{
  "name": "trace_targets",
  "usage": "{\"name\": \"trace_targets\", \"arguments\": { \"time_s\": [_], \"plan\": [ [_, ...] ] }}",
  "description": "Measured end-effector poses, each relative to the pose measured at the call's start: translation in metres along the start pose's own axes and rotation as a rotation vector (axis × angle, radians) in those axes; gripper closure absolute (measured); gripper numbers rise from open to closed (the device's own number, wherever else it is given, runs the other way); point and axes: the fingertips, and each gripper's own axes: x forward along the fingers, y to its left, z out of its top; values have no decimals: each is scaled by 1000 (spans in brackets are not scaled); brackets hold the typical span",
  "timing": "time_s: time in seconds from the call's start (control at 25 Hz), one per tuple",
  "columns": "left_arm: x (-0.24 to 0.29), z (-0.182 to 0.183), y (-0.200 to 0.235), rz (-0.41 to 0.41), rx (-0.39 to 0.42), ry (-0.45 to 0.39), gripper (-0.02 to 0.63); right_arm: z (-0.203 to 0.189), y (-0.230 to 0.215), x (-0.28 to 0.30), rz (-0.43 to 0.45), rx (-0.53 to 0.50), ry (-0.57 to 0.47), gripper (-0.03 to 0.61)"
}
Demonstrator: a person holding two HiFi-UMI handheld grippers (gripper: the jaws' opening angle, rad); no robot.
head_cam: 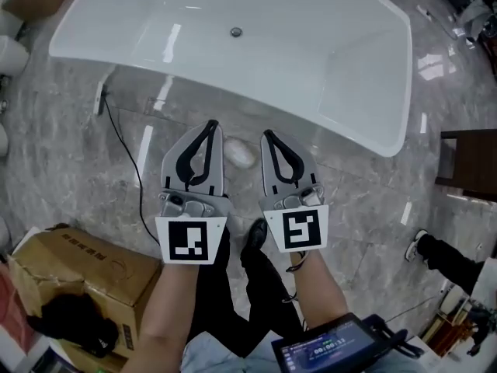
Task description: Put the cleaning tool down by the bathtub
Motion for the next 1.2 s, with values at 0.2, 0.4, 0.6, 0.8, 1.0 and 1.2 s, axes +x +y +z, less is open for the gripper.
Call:
{"name": "trace_targets", "arguments": {
  "time_s": [0.2, 0.4, 0.6, 0.8, 1.0, 1.2],
  "plan": [
    [-26, 93, -10, 34, 25, -70, 599, 92, -6, -42, -26, -39, -76, 565],
    [-52, 184, -21, 53, 41, -148, 599, 188, -12, -82, -51, -84, -161, 565],
    [-81, 261, -27, 79, 39, -225, 600, 264, -12, -120, -74, -133, -238, 565],
    [-106, 320, -40, 100, 91, -279, 600, 314, -13, -156, -96, -158, -300, 565],
    [-125, 358, -53, 112, 126, -322, 600, 342, -9, -181, -101, -175, -351, 565],
    [-141, 373, -64, 102, 140, -346, 599, 354, -2, -199, -109, -179, -376, 565]
  ]
}}
